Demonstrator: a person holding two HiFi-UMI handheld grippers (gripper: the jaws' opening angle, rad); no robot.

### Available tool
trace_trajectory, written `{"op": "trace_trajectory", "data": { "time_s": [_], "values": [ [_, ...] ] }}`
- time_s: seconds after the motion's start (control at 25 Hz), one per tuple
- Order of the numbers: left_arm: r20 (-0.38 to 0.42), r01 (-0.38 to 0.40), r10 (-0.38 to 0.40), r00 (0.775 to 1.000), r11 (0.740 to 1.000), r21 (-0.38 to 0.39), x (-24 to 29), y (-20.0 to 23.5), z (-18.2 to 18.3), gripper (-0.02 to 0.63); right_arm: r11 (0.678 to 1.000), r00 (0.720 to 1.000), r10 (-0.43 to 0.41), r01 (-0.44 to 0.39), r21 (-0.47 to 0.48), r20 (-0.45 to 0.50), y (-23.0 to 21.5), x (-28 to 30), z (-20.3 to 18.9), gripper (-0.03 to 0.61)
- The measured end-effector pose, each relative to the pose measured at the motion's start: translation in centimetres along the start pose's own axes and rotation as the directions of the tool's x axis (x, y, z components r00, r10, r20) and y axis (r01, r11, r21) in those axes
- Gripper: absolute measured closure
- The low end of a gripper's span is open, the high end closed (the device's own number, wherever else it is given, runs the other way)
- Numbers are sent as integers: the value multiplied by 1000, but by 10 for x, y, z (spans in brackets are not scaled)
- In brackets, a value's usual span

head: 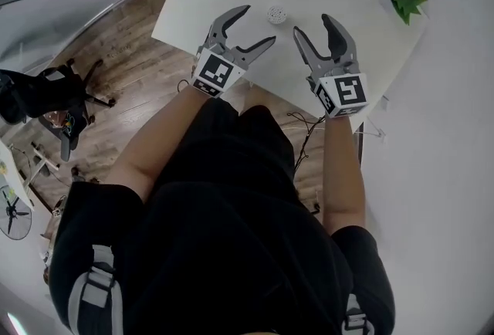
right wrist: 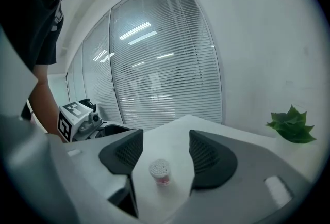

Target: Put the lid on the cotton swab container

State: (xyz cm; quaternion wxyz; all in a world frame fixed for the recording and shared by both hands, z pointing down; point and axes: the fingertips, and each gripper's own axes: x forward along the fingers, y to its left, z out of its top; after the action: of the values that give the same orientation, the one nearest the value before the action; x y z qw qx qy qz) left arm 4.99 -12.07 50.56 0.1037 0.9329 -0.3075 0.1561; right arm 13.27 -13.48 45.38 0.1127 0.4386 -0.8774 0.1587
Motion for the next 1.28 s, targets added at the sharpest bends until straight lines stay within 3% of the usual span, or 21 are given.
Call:
{"op": "trace_trajectory", "data": {
  "time_s": [0.28, 0.68, 1.28],
  "values": [
    [-32, -7, 8, 999, 1000, 17, 30, 8, -31, 264, 999, 1000, 18, -18, 38, -9, -16, 16, -27, 310],
    [-73, -1, 4, 997, 1000, 32, 56, 5, -63, 264, 998, 998, 56, -56, 15, -36, -32, 40, -49, 328],
    [-110, -13, 16, 994, 999, 32, 79, -4, -82, 288, 992, 990, 126, -126, 4, -66, -35, 53, -66, 347]
  ]
}}
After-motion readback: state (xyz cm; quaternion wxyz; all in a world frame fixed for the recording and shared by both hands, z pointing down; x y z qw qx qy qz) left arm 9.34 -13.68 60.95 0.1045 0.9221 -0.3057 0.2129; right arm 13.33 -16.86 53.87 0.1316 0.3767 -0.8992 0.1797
